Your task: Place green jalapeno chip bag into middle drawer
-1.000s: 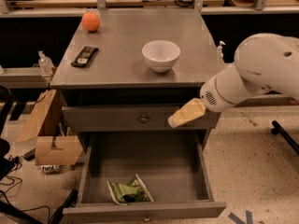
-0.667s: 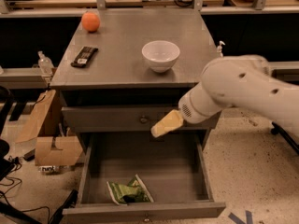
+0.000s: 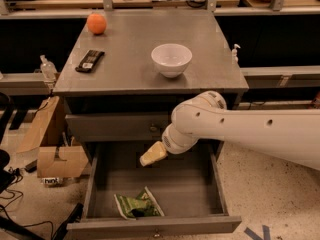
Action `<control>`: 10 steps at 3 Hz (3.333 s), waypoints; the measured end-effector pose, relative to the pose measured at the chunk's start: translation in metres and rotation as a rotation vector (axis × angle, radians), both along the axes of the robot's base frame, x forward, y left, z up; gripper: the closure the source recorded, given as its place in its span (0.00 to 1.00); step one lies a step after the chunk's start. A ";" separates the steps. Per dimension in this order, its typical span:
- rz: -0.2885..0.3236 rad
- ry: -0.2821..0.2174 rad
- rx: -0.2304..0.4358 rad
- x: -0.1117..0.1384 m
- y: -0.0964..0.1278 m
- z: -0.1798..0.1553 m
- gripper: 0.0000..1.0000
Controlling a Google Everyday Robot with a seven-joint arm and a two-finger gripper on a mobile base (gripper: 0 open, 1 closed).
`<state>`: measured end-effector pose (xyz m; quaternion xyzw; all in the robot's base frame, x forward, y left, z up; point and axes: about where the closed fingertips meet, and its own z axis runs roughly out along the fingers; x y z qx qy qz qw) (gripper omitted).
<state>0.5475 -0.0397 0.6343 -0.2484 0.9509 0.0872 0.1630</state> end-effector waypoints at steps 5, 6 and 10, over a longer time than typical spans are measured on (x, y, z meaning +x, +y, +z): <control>0.008 0.153 -0.014 -0.031 0.066 -0.160 0.00; 0.019 0.183 -0.021 -0.040 0.083 -0.194 0.00; 0.051 0.251 -0.022 -0.060 0.105 -0.233 0.64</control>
Offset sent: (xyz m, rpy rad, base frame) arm -0.0093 0.0082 -0.0462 0.0156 0.0678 -0.0240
